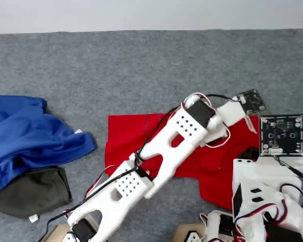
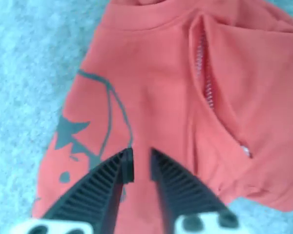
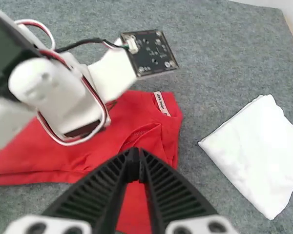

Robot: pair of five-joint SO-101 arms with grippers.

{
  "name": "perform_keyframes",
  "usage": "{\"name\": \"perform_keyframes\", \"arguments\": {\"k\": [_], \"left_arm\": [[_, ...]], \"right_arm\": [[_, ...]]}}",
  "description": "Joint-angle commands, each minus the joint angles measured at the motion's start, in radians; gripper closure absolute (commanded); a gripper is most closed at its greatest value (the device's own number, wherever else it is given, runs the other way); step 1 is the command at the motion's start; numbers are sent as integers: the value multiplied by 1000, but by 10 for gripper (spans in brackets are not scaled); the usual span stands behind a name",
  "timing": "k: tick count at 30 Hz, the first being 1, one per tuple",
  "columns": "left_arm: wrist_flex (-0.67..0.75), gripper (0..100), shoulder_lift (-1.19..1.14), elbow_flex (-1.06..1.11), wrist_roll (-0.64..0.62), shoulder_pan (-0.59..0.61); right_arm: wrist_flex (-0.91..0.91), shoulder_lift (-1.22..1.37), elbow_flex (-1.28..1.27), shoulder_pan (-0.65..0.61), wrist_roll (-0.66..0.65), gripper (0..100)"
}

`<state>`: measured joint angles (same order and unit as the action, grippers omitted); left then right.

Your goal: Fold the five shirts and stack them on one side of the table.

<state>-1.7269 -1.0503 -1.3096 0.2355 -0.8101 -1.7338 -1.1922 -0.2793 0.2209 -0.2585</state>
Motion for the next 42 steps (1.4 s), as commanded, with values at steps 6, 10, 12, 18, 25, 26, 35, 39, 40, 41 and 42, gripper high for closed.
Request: {"name": "perform_keyframes", "arguments": {"k": [6,10,12,18,25,26,35,39,40,41,42], "left_arm": [[-28,805,17,-36,-86,-138],[-28,788,11,-10,-84,-161],[-28,786,11,31,-80,-158],[-23,788,11,84,-77,-86],[-5,791,11,84,-5,25],[-5,791,11,84,2,38],[-23,791,20,44,-5,77],[-28,791,34,-15,-8,21],[-28,791,48,-12,-11,-2],[-28,791,60,1,-25,-28],[-28,791,71,18,-38,-54]], "right_arm": [[16,19,43,-5,6,979],[13,18,43,-5,5,979],[13,18,43,-4,5,979],[12,18,43,-5,5,979],[18,19,43,-5,5,979],[18,19,43,-5,5,979],[18,19,43,-5,8,979],[18,19,43,-5,9,979],[18,19,43,-5,9,979],[18,19,43,-5,9,979],[18,19,43,-5,9,979]]}}
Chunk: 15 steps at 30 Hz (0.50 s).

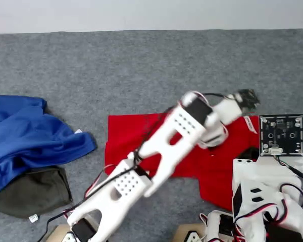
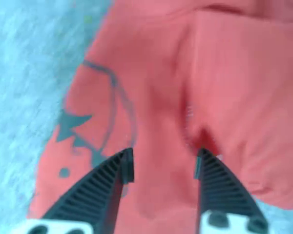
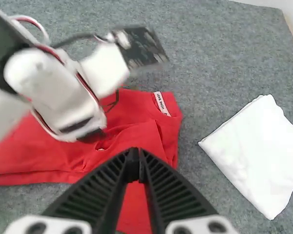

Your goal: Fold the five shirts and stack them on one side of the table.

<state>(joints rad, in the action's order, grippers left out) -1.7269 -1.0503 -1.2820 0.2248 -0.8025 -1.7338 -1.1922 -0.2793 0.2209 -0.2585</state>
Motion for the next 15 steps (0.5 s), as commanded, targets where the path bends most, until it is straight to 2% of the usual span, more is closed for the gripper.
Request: {"name": "perform_keyframes", "arguments": {"k": [1,6,15], "left_arm": [[-28,791,77,10,-37,-87],[-26,791,69,110,-35,-129],[-25,791,2,47,18,51]], "right_arm": [[18,19,43,-5,9,979],[18,19,43,-5,9,979],[15,19,43,-5,9,979]]}}
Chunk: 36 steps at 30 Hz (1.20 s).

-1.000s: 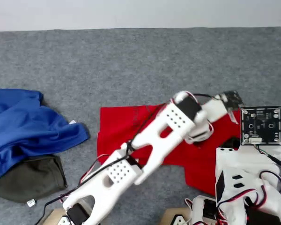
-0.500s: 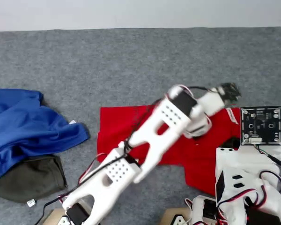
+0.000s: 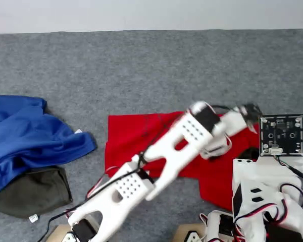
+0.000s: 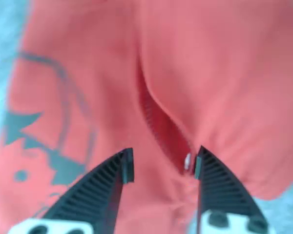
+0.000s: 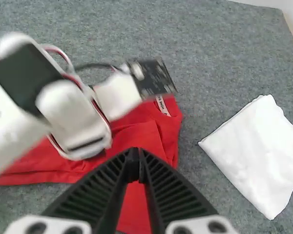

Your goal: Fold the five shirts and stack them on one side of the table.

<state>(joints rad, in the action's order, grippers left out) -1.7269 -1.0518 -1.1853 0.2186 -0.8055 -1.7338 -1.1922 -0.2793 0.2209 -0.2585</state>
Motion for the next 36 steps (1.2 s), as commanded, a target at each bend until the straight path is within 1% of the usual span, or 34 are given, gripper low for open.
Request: {"name": "perform_keyframes", "arguments": {"k": [1,5,12,14,22,25,27,29,32,36], "left_arm": [[-25,791,-5,-61,25,72],[-25,791,-40,-74,26,120],[-25,792,-35,-85,25,126],[-25,808,-20,-99,25,137],[-28,863,117,-108,20,275],[-29,896,209,-96,18,302],[-29,924,273,-51,18,298],[-29,952,325,38,23,279],[-29,981,376,209,23,247],[-28,988,387,438,25,195]], "right_arm": [[16,19,43,-5,9,979],[18,19,43,-5,6,979],[12,19,43,-5,5,979],[10,19,43,-2,5,979],[-15,19,41,-5,6,979],[-15,19,41,-5,9,979],[-15,19,40,-5,9,979],[-15,19,25,-5,5,979],[-15,12,-9,-7,5,980],[-35,12,-23,-7,5,980]]}}
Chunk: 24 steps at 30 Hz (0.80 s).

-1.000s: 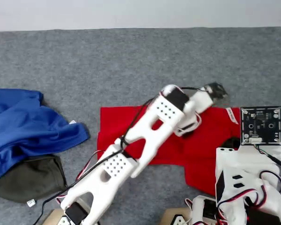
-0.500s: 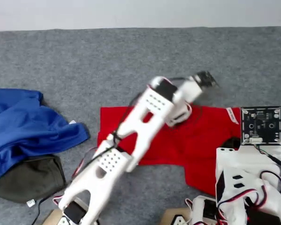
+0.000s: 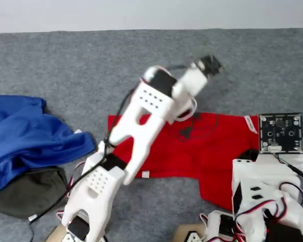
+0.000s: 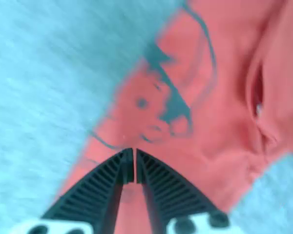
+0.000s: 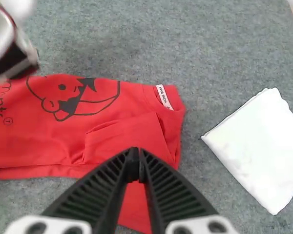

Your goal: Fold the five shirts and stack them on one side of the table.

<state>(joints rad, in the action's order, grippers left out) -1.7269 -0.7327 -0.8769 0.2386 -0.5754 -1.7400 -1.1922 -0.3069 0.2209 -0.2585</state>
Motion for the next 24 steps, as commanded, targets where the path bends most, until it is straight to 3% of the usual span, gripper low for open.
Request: {"name": "perform_keyframes", "arguments": {"k": [1,7,12,24], "left_arm": [[-26,988,60,180,6,-49],[-26,988,-11,302,6,-52],[-28,988,-55,303,5,-31],[-25,988,-137,246,-18,-124]], "right_arm": [[-30,10,3,-7,5,980],[-30,10,2,-5,5,980],[-30,10,2,-5,5,980],[-30,10,5,-1,5,980]]}}
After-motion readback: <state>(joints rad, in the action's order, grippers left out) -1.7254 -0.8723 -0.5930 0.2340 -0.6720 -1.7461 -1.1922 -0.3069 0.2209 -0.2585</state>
